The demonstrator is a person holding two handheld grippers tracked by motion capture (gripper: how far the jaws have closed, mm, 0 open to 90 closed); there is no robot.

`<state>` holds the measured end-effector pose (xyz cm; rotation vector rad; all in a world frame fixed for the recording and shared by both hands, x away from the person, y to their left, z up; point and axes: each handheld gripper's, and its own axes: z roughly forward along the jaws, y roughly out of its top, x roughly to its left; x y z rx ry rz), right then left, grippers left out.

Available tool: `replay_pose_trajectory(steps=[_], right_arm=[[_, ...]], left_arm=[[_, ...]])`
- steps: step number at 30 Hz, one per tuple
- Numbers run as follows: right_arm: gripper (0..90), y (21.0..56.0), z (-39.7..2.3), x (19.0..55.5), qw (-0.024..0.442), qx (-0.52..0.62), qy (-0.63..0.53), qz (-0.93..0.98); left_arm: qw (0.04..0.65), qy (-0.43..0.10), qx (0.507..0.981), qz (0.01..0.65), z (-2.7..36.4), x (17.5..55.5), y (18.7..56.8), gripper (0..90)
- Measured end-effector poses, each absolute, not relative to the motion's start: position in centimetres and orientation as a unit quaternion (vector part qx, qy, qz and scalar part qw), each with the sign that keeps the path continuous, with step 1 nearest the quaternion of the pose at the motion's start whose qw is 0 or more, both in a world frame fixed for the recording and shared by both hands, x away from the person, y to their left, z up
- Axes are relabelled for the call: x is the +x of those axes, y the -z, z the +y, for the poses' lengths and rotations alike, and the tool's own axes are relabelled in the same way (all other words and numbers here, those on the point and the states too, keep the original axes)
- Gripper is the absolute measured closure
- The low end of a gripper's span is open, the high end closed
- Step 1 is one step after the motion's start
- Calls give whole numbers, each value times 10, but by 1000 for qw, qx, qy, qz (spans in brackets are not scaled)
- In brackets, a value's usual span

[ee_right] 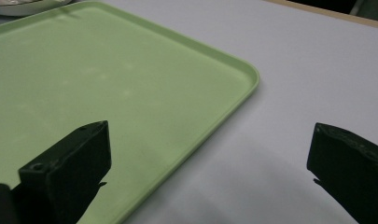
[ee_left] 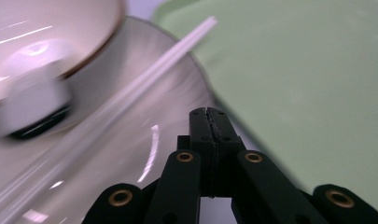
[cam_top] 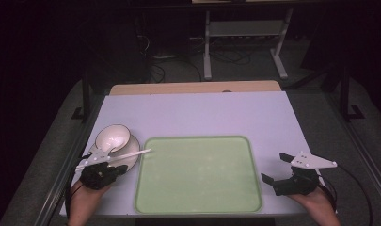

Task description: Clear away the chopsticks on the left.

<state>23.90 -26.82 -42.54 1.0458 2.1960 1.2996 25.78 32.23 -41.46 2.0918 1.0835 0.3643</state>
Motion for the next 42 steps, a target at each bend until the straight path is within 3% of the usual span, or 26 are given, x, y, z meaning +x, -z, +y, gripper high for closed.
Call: replay_pose_trajectory(steps=[24,42], right_arm=[[0,426,-269,240,190,376,-461,781],[0,427,-269,240,189,376,-460,782]], left_arm=[[356,-195,780,477,393,265,398,891],[333,-189,784,489,405,286,410,892]])
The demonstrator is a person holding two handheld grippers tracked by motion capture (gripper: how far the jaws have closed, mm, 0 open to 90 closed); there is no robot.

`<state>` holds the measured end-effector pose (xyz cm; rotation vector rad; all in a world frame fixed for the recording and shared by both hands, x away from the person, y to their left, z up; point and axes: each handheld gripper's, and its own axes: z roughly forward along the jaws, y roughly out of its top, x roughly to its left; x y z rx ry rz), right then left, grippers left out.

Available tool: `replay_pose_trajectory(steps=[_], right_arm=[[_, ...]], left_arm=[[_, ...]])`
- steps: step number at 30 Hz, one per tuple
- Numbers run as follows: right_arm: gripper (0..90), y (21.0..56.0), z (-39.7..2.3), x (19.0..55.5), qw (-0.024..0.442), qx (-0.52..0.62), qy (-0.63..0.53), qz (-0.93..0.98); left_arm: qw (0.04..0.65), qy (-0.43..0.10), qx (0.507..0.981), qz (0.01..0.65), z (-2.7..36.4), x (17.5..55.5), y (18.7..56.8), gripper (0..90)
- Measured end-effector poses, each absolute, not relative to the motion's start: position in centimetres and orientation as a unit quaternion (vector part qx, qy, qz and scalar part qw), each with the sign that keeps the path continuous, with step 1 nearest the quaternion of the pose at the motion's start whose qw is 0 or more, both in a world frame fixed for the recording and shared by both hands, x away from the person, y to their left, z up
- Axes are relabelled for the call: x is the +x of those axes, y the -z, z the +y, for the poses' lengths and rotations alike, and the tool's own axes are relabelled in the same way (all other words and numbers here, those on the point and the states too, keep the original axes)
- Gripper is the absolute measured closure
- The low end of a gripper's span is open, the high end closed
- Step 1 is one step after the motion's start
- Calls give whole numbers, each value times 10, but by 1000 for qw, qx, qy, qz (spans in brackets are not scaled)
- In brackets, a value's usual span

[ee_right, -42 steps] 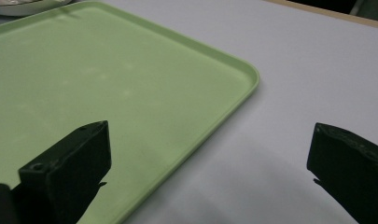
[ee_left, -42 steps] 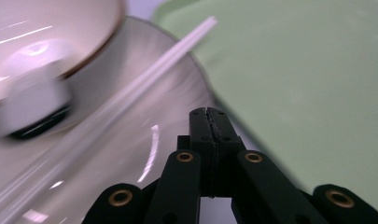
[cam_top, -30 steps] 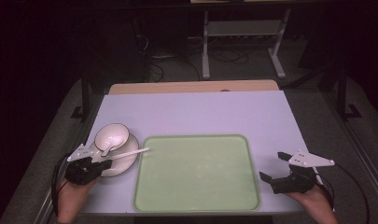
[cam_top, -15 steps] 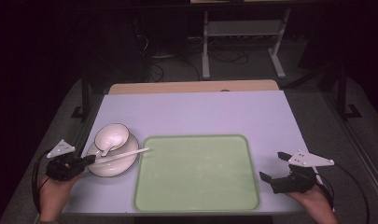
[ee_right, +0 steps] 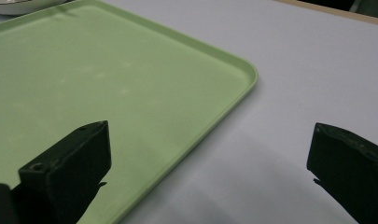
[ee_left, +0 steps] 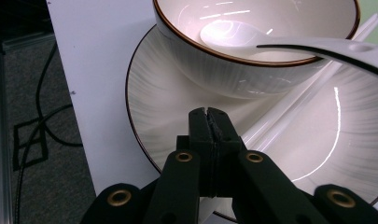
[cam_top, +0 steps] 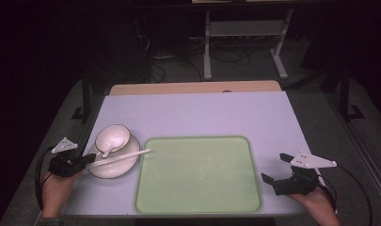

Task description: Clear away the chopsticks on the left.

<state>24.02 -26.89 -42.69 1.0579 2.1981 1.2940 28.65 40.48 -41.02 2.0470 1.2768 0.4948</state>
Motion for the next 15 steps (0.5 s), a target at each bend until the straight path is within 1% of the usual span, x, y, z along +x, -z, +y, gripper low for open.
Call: replay_pose_trajectory(steps=[15], right_arm=[[0,426,-270,240,190,377,-461,780]], left_arm=[[330,-181,788,488,403,283,412,891]])
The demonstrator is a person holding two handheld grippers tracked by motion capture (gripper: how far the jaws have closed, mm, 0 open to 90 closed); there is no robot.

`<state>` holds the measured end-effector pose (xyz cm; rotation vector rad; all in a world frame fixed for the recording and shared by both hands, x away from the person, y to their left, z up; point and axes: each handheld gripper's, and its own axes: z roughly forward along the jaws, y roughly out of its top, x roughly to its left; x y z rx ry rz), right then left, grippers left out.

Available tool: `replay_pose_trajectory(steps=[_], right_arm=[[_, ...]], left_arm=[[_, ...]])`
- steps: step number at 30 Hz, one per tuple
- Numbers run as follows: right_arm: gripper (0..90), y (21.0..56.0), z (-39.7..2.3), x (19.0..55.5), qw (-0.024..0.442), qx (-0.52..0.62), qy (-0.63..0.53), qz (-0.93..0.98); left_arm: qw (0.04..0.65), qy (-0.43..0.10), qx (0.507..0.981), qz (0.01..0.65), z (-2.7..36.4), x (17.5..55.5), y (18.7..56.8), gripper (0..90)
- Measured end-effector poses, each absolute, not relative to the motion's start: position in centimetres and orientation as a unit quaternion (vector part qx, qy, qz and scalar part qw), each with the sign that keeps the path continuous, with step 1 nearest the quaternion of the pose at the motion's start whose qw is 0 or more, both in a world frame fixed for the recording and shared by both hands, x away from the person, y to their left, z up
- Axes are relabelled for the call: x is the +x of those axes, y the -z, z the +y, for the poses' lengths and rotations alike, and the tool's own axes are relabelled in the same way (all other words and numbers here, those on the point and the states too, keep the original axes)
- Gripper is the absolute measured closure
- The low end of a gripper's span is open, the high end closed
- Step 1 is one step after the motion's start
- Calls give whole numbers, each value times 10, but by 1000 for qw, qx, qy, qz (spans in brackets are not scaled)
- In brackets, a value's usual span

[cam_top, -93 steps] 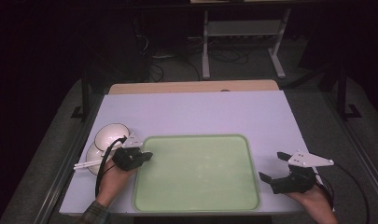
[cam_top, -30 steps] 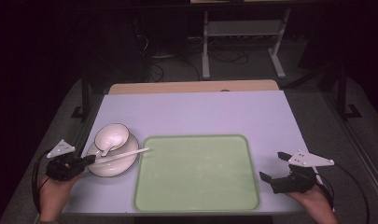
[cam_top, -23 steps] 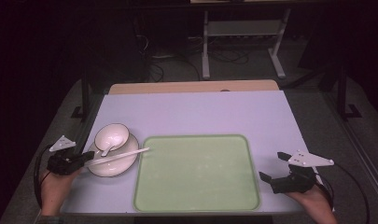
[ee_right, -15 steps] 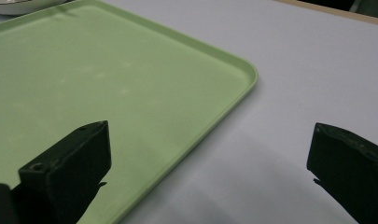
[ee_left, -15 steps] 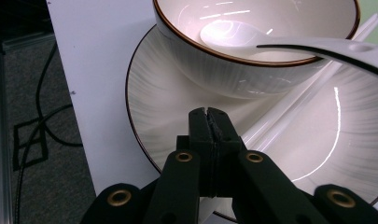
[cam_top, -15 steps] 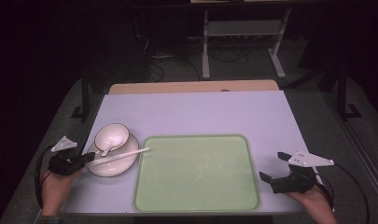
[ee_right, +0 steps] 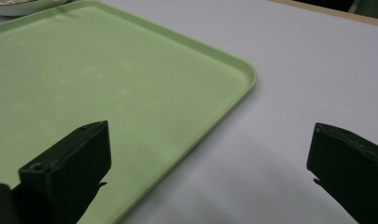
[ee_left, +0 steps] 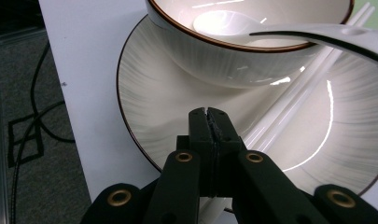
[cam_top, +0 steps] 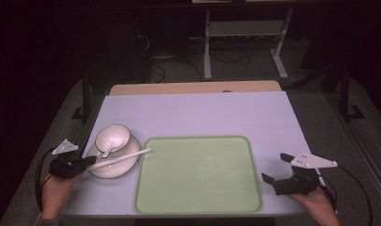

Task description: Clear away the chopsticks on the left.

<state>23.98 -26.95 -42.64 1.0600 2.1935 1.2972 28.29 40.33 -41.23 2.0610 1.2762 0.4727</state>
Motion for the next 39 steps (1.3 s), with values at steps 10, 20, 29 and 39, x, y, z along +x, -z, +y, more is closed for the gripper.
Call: replay_pose_trajectory(steps=[10,20,29,39], right_arm=[[0,426,-270,240,189,377,-463,780],[0,426,-271,240,189,377,-466,778],[0,426,-271,240,187,376,-468,777],[0,426,-271,240,187,377,-468,777]], left_arm=[[329,-172,794,482,399,278,412,891],[346,-171,791,475,398,275,407,807],[360,-146,823,415,385,274,402,606],[332,-133,847,395,376,280,414,583]])
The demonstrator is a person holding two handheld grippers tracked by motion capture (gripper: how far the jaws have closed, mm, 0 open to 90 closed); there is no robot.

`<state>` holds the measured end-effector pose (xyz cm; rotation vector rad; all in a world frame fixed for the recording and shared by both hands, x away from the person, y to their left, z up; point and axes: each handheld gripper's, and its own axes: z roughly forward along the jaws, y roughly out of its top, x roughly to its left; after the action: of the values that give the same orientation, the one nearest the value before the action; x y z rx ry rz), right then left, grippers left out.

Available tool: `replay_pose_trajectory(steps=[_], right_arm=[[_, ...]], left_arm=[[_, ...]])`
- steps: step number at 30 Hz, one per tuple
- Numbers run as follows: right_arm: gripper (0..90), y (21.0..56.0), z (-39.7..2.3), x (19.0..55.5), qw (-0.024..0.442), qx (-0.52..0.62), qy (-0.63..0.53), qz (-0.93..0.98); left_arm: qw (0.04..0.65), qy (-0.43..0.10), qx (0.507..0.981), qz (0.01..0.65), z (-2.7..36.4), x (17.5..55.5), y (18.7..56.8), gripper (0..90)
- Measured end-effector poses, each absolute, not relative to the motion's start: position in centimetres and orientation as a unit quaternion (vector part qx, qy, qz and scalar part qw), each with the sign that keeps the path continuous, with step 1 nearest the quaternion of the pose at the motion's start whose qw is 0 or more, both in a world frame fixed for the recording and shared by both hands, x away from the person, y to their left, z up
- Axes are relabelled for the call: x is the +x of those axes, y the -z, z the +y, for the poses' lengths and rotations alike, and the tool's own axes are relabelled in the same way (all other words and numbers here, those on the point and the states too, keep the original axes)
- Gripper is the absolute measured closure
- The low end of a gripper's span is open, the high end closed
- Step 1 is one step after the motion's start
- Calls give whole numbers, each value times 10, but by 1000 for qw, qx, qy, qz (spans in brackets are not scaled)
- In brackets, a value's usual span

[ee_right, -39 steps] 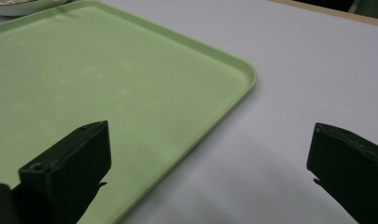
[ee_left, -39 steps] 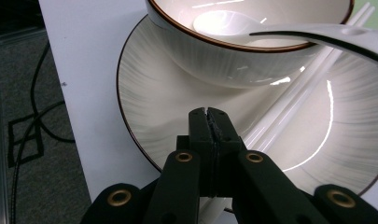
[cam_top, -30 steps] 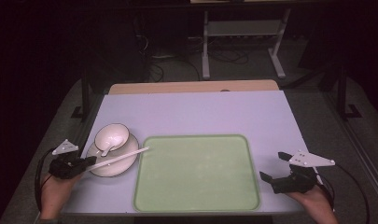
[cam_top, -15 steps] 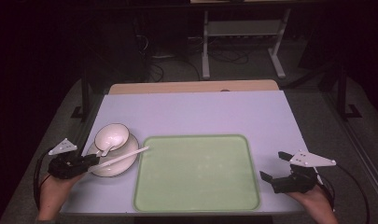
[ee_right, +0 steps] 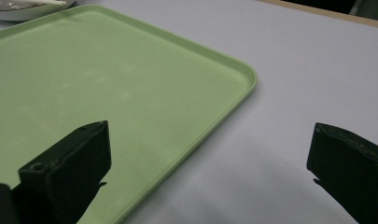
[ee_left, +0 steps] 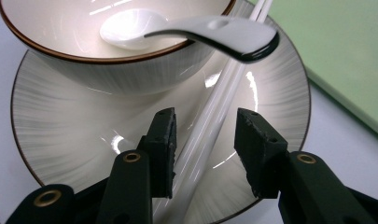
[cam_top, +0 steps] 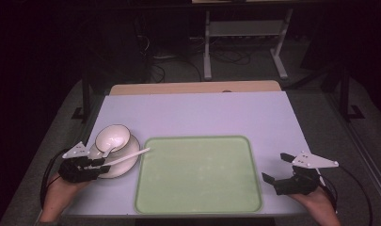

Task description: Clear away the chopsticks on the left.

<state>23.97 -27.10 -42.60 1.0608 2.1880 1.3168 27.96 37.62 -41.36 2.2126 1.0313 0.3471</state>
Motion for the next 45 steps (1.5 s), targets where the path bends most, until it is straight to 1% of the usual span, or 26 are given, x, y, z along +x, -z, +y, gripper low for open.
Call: replay_pose_trajectory(steps=[4,7,20,22,27,30,35,36,45], right_arm=[[0,426,-271,240,187,377,-468,777],[0,426,-271,240,188,377,-468,777],[0,426,-271,240,186,378,-468,777],[0,426,-271,240,187,378,-468,777],[0,426,-271,240,187,378,-468,777],[0,426,-271,240,187,378,-468,776],[0,426,-272,240,188,379,-468,776],[0,426,-272,240,188,379,-468,776],[0,426,-272,240,189,379,-468,776]], left_arm=[[328,-132,850,391,374,280,416,591],[325,-132,853,388,374,281,417,622],[323,-128,854,388,371,280,418,670],[323,-126,853,389,371,280,419,694],[325,-124,853,389,371,280,419,699],[326,-122,852,391,371,280,419,720],[328,-120,850,395,370,280,419,730],[329,-119,849,396,369,280,419,743],[332,-123,845,400,361,279,420,759]])
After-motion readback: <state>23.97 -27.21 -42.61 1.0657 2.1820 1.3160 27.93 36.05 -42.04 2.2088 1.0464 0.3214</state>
